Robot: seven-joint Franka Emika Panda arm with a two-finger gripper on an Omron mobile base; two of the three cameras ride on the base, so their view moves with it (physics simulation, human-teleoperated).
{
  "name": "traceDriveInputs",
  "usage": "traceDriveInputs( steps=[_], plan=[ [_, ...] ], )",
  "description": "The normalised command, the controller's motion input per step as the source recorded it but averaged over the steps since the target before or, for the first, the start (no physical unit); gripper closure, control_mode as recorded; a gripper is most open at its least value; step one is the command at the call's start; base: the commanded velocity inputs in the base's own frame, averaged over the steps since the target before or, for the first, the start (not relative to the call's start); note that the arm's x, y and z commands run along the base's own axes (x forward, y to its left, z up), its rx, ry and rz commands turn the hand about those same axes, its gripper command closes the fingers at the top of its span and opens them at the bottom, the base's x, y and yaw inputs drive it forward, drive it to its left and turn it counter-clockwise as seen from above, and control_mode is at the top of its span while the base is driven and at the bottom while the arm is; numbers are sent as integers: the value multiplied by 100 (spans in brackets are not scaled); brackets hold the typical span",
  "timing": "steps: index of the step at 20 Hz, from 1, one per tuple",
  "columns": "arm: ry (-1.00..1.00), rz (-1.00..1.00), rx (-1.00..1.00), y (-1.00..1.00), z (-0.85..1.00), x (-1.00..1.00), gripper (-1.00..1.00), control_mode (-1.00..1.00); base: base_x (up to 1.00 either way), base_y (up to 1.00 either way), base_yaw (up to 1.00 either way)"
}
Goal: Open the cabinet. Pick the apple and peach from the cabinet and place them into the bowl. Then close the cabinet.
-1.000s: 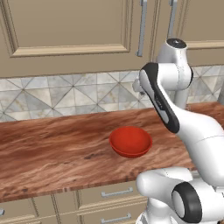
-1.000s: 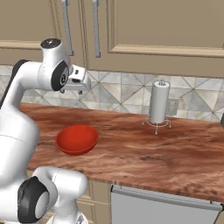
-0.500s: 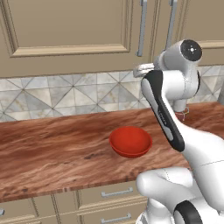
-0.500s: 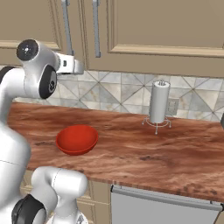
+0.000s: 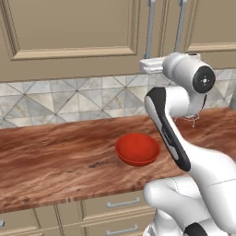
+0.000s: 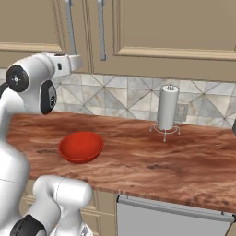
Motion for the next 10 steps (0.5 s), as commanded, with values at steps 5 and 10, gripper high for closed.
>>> traceDriveInputs(
  steps=[5,10],
  plan=[
    [-20,0,1,0,10,-5,-100,-100,0,0,0],
    [-2,0,0,0,4,0,-100,-100,0,0,0]
  ],
)
